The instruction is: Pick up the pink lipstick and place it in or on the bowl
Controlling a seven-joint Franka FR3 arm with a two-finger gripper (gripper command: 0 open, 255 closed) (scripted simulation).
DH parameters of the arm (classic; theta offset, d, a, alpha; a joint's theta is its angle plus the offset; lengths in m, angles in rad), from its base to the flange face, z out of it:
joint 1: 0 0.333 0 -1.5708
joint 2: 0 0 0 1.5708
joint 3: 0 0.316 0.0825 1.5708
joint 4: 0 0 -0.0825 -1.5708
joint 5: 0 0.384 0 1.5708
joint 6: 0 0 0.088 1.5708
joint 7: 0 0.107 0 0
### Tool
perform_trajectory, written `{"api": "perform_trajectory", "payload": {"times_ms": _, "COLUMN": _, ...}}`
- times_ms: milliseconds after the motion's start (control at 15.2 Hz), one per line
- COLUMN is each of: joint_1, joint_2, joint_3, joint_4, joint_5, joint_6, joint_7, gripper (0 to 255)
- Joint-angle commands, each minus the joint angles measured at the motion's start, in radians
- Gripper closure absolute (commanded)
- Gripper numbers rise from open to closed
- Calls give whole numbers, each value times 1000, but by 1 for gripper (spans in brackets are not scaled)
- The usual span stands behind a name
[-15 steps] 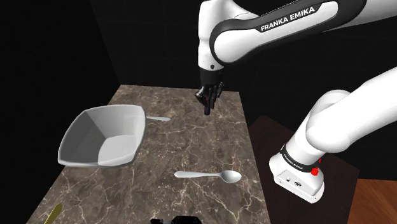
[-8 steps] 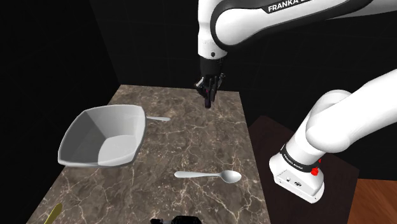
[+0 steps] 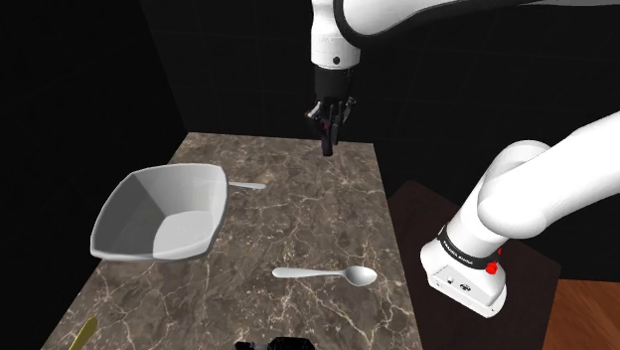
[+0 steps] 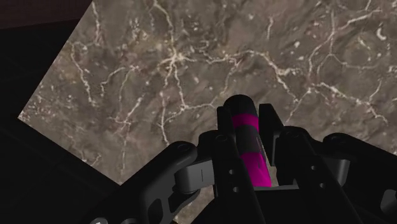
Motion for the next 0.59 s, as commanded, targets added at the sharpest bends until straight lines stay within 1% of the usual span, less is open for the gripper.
{"api": "perform_trajectory", "payload": {"times_ms": 0, "joint_1": -1, "joint_2": -2, "joint_3": -3, "joint_4": 27, "joint_5": -3, "joint_6": -29, "joint_7": 2, "gripper": 255}}
{"api": "perform_trajectory", "payload": {"times_ms": 528, "joint_1": -5, "joint_2": -5, "joint_3": -16, "joint_4": 131, "joint_5": -12, "joint_6": -137, "joint_7": 9, "gripper": 255}}
